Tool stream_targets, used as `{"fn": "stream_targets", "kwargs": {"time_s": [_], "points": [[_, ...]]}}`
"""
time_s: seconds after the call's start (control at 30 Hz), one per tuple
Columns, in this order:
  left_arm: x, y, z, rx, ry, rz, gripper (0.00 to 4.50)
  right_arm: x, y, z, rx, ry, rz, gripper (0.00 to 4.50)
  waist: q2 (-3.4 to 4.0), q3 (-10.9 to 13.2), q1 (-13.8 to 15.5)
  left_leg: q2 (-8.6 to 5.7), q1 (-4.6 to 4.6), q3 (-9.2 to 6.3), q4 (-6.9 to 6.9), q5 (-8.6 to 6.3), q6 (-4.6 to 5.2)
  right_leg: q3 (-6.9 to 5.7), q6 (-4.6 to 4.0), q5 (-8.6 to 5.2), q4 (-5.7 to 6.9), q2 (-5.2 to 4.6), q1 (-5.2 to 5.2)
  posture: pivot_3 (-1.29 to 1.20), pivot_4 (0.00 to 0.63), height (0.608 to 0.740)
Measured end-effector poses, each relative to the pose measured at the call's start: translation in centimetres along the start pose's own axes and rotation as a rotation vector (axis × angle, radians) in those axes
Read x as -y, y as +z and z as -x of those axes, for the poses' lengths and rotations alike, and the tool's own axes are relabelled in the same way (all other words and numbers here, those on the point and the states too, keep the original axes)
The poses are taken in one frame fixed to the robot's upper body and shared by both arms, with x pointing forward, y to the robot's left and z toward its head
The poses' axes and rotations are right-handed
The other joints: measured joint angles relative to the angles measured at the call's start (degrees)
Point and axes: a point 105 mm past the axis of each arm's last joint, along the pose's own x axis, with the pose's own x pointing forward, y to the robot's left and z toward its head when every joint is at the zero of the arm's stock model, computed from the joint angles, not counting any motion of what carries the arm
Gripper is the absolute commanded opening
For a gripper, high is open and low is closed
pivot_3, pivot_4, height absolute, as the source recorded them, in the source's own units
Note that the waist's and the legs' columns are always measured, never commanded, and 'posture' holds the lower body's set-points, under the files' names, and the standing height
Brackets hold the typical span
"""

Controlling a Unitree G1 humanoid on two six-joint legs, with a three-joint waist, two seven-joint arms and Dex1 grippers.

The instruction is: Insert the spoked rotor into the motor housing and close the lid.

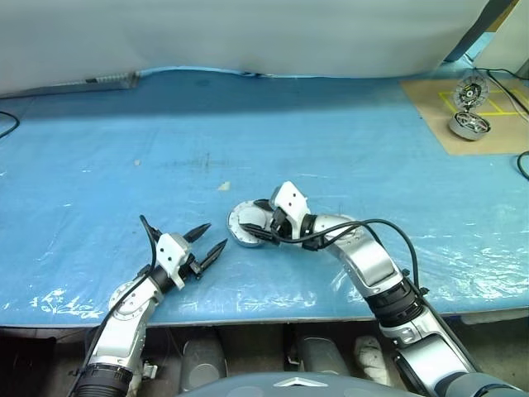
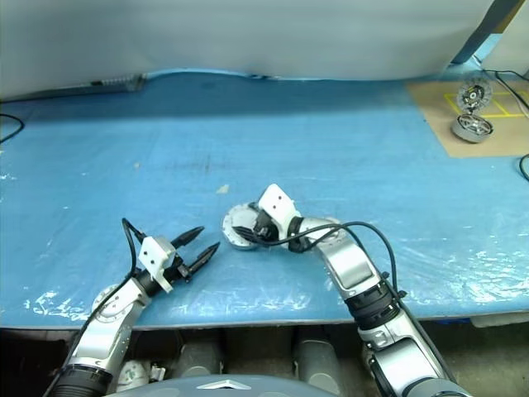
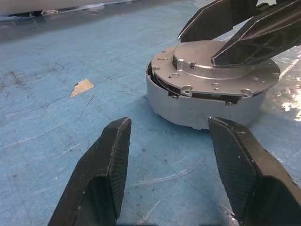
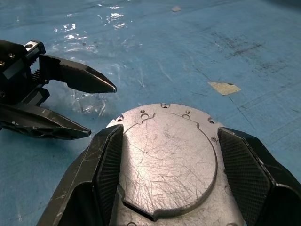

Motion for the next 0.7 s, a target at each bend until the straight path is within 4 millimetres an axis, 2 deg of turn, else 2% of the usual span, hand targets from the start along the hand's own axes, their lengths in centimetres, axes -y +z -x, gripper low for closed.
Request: {"fn": "stream_targets", "kwargs": {"time_s": [0.07, 0.17, 0.47, 0.53, 0.67, 0.7], "points": [[0.0, -0.2, 0.0, -0.003, 0.0, 0.002, 2.74, 0.0, 0.0, 0.0, 0.002, 0.003, 0.0, 3.71, 0.0, 0.0, 0.0, 0.0, 0.0, 0.0, 0.0, 0.0, 0.0, 0.0, 0.0, 0.0, 0.0, 0.0, 0.0, 0.0, 0.15, 0.74], [-0.1, -0.6, 0.2, -0.012, 0.003, 0.006, 2.74, 0.1, -0.5, -0.1, -0.01, -0.008, 0.003, 4.49, 0.0, 0.0, 0.0, 0.0, 0.01, 0.0, 0.0, 0.0, 0.0, 0.0, 0.0, 0.0, 0.0, 0.0, 0.01, 0.0, 0.15, 0.74], [-0.2, -1.1, 0.4, -0.005, -0.009, -0.009, 2.74, 0.0, -0.6, 0.0, -0.008, -0.014, 0.016, 4.49, -0.01, -0.01, 0.0, 0.0, 0.02, 0.0, 0.0, 0.0, 0.0, 0.01, 0.0, 0.0, 0.02, 0.0, 0.08, 0.0, 0.15, 0.74], [-0.3, -1.1, 0.3, -0.005, -0.009, -0.01, 2.74, 0.0, -0.6, 0.0, -0.007, -0.014, 0.017, 4.11, -0.01, -0.01, 0.0, 0.0, 0.02, 0.0, 0.01, 0.0, 0.0, 0.01, 0.0, 0.0, 0.03, -0.01, 0.09, 0.0, 0.15, 0.74], [-0.5, -1.0, 0.1, -0.011, -0.001, -0.004, 2.74, -0.3, -0.6, -0.4, -0.003, -0.008, 0.022, 2.96, -0.01, -0.01, 0.0, 0.01, 0.02, 0.0, 0.02, 0.0, 0.0, 0.01, 0.0, 0.0, 0.04, 0.0, 0.09, 0.0, 0.15, 0.74], [-0.5, -0.9, 0.0, -0.011, -0.002, -0.005, 2.74, -0.3, -0.6, -0.4, -0.003, -0.009, 0.023, 2.95, -0.01, -0.01, 0.0, 0.0, 0.02, 0.0, 0.02, 0.0, 0.01, 0.01, 0.0, 0.0, 0.04, 0.0, 0.09, 0.0, 0.15, 0.74]]}}
